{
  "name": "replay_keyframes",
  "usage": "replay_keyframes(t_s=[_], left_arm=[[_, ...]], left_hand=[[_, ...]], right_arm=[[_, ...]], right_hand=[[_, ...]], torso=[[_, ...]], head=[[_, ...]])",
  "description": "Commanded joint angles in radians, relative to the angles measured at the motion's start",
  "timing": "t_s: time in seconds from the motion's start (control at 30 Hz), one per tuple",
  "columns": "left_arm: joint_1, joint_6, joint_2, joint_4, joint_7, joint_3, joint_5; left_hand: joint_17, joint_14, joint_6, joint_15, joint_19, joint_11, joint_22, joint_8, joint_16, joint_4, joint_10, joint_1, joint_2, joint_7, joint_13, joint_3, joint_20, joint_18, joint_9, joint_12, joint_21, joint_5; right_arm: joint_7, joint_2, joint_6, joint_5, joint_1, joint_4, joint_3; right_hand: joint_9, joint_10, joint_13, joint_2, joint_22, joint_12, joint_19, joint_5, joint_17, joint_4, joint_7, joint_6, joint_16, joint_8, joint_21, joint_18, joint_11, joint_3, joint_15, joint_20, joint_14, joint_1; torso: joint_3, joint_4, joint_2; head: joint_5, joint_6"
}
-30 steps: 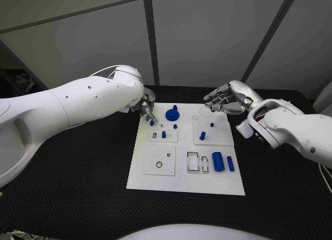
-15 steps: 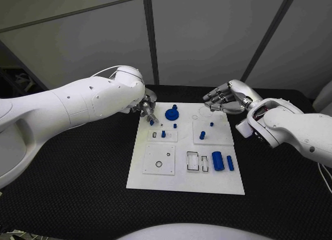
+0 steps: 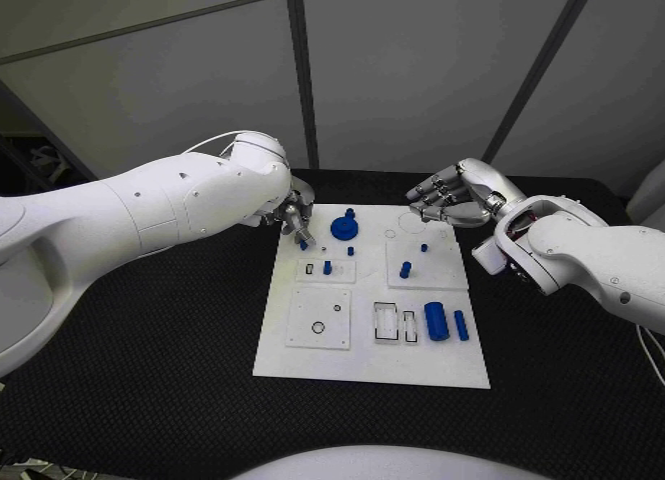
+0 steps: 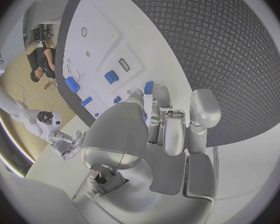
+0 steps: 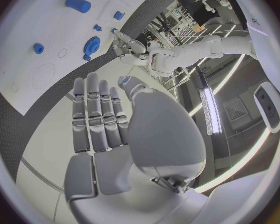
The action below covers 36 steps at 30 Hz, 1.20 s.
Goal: Assemble the parts on the task board
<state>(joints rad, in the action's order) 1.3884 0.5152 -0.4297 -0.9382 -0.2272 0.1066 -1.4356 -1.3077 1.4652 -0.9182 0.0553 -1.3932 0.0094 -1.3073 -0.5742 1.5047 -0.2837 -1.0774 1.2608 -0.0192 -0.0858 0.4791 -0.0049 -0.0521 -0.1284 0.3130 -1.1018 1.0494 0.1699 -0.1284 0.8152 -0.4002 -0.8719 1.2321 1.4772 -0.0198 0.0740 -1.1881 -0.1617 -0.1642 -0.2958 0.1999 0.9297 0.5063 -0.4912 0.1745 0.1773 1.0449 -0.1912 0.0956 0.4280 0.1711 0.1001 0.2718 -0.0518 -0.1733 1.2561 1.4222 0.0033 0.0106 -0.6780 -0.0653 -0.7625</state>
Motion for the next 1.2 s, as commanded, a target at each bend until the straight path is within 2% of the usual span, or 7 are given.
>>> replay_keyframes(t_s=[0.03, 0.53, 0.67, 0.8, 0.97, 1.03, 1.2], left_arm=[[0.001, 0.020, -0.001, -0.005, 0.022, 0.000, -0.006], [0.001, 0.034, -0.002, -0.004, 0.020, 0.000, 0.005], [0.001, 0.031, -0.002, -0.002, 0.024, 0.000, 0.011], [0.001, 0.029, -0.002, -0.001, 0.027, 0.000, 0.016], [0.001, 0.015, -0.007, -0.001, 0.029, 0.000, 0.030], [0.001, 0.007, -0.011, -0.003, 0.031, 0.000, 0.038], [0.002, -0.050, -0.036, -0.024, 0.049, 0.000, 0.063]], left_hand=[[-0.097, 0.048, 0.004, -0.006, 0.002, 0.001, -0.046, 0.005, -0.002, 0.003, 0.010, 0.020, 0.003, 0.003, 0.001, 0.013, -0.008, 0.024, 0.004, 0.007, -0.004, -0.005], [-0.103, 0.050, -0.003, -0.004, 0.002, -0.003, -0.051, 0.006, 0.000, 0.003, 0.008, 0.064, -0.010, 0.009, 0.002, 0.055, -0.006, 0.024, 0.017, 0.014, -0.004, -0.006], [-0.106, 0.051, 0.001, 0.001, 0.002, -0.008, -0.055, 0.010, 0.002, 0.012, 0.010, 0.114, -0.020, 0.012, 0.003, 0.116, -0.002, 0.024, 0.027, 0.024, -0.005, -0.006], [-0.109, 0.052, 0.006, 0.003, 0.002, -0.010, -0.060, 0.011, 0.004, 0.021, 0.010, 0.155, -0.008, 0.014, 0.001, 0.204, 0.002, 0.025, 0.040, 0.038, -0.006, -0.005], [-0.119, 0.055, 0.013, 0.000, 0.002, -0.012, -0.068, -0.001, 0.008, 0.054, 0.001, 0.183, 0.044, 0.009, 0.001, 0.399, 0.003, 0.025, 0.070, 0.057, -0.006, -0.004], [-0.121, 0.056, 0.019, -0.007, 0.001, -0.011, -0.073, -0.012, 0.009, 0.062, -0.010, 0.144, 0.092, 0.012, 0.003, 0.505, 0.002, 0.025, 0.092, 0.061, -0.007, -0.008], [-0.126, 0.058, 0.020, 0.000, 0.001, -0.010, -0.080, -0.035, 0.011, 0.109, -0.023, 0.072, 0.138, 0.012, 0.008, 0.649, 0.001, 0.024, 0.134, 0.066, -0.017, -0.010]], right_arm=[[-0.006, -0.001, 0.005, 0.003, 0.002, 0.001, 0.001], [-0.006, 0.000, 0.005, 0.003, 0.002, 0.001, 0.001], [-0.006, 0.000, 0.004, 0.003, 0.002, 0.001, 0.001], [-0.006, 0.000, 0.004, 0.003, 0.002, 0.001, 0.001], [-0.006, 0.001, 0.004, 0.003, 0.002, 0.001, 0.001], [-0.006, 0.001, 0.004, 0.003, 0.002, 0.001, 0.001], [-0.005, 0.002, 0.004, 0.003, 0.002, -0.001, 0.001]], right_hand=[[0.001, -0.004, 0.002, 0.000, 0.002, -0.006, 0.002, 0.003, -0.002, 0.001, 0.000, 0.000, 0.006, -0.003, -0.006, 0.011, 0.005, 0.005, -0.002, -0.002, 0.002, -0.004], [0.001, -0.004, 0.002, 0.000, 0.002, -0.006, 0.002, 0.003, -0.002, 0.001, 0.000, 0.000, 0.006, -0.003, -0.006, 0.011, 0.005, 0.005, -0.002, -0.002, 0.002, -0.004], [0.001, -0.004, 0.002, 0.000, 0.002, -0.006, 0.002, 0.003, -0.002, 0.001, 0.000, 0.000, 0.006, -0.003, -0.006, 0.011, 0.005, 0.005, -0.002, -0.002, 0.002, -0.004], [0.001, -0.004, 0.002, 0.000, 0.002, -0.006, 0.002, 0.003, -0.002, 0.001, 0.000, 0.000, 0.006, -0.003, -0.006, 0.011, 0.005, 0.005, -0.002, -0.002, 0.002, -0.004], [0.001, -0.004, 0.002, 0.000, 0.002, -0.006, 0.002, 0.003, -0.002, 0.001, 0.000, 0.000, 0.006, -0.003, -0.006, 0.011, 0.005, 0.005, -0.002, -0.002, 0.002, -0.004], [0.001, -0.004, 0.002, 0.000, 0.002, -0.006, 0.002, 0.003, -0.002, 0.001, 0.000, 0.000, 0.006, -0.003, -0.006, 0.011, 0.005, 0.005, -0.002, -0.002, 0.002, -0.004], [0.001, -0.004, 0.002, 0.000, 0.002, -0.006, 0.002, 0.003, -0.002, 0.001, 0.000, 0.000, 0.006, -0.003, -0.006, 0.011, 0.005, 0.005, -0.002, -0.002, 0.002, -0.004]], torso=[[0.0003, 0.0003, 0.000], [0.0002, 0.0000, 0.000], [0.0006, 0.0007, 0.000], [0.0003, 0.0004, 0.000], [0.0002, 0.0004, 0.000], [0.0002, 0.0002, 0.000], [0.0006, 0.0013, 0.002]], head=[[0.001, 0.000], [-0.001, -0.001], [-0.001, -0.002], [-0.001, -0.003], [-0.002, -0.003], [-0.003, -0.001], [-0.004, 0.000]])
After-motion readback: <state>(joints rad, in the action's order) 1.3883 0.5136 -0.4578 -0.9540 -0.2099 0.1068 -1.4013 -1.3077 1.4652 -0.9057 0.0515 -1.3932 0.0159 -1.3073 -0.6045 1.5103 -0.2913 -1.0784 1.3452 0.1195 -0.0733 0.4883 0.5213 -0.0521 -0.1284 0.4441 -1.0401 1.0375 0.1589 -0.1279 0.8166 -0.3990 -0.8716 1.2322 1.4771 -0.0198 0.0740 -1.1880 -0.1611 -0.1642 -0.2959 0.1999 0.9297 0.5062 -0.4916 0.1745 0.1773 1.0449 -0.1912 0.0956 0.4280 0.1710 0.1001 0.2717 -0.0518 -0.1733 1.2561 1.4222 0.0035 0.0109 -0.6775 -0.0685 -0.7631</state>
